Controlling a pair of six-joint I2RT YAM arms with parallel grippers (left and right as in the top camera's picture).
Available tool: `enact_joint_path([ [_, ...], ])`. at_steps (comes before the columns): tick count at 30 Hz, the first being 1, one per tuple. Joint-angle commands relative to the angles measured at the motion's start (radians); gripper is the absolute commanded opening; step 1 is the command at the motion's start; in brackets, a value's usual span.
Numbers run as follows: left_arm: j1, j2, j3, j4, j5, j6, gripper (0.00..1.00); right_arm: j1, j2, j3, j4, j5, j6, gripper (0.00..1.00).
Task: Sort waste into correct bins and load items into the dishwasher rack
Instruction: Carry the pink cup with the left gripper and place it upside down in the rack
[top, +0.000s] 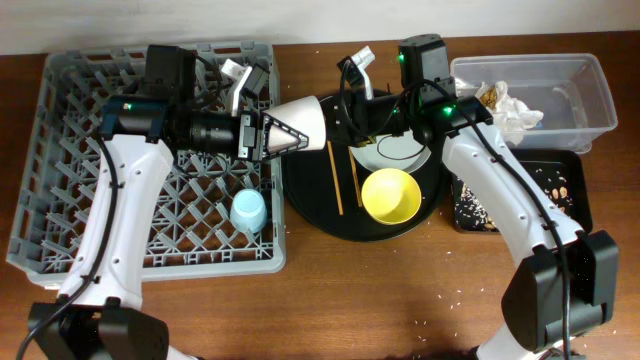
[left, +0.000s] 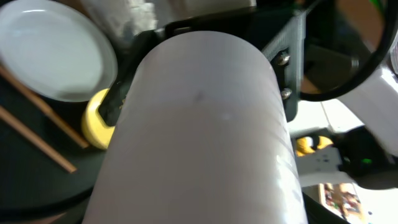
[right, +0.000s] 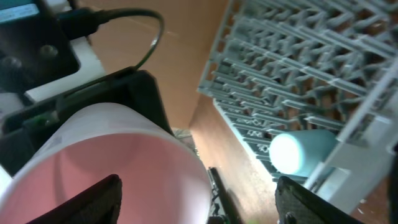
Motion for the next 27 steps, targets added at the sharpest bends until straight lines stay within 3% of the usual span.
enact_joint_path([
  [1, 0.003, -0.004, 0.014, -0.006, -0.298, -0.062, 0.65, 0.007, -0.017, 0.008, -0.046, 0.066, -0.007, 0.83],
  [9, 0.003, -0.004, 0.144, -0.151, -0.782, -0.098, 0.65, 0.007, -0.017, 0.008, -0.219, 0.238, -0.095, 0.89],
  [14, 0.003, -0.001, 0.199, -0.168, -0.979, -0.124, 0.65, 0.007, -0.017, 0.008, -0.257, 0.264, -0.112, 0.89],
  [27, -0.037, 0.23, 0.198, -0.169, -1.016, -0.124, 0.65, 0.007, -0.017, 0.008, -0.358, 0.305, -0.169, 0.9],
])
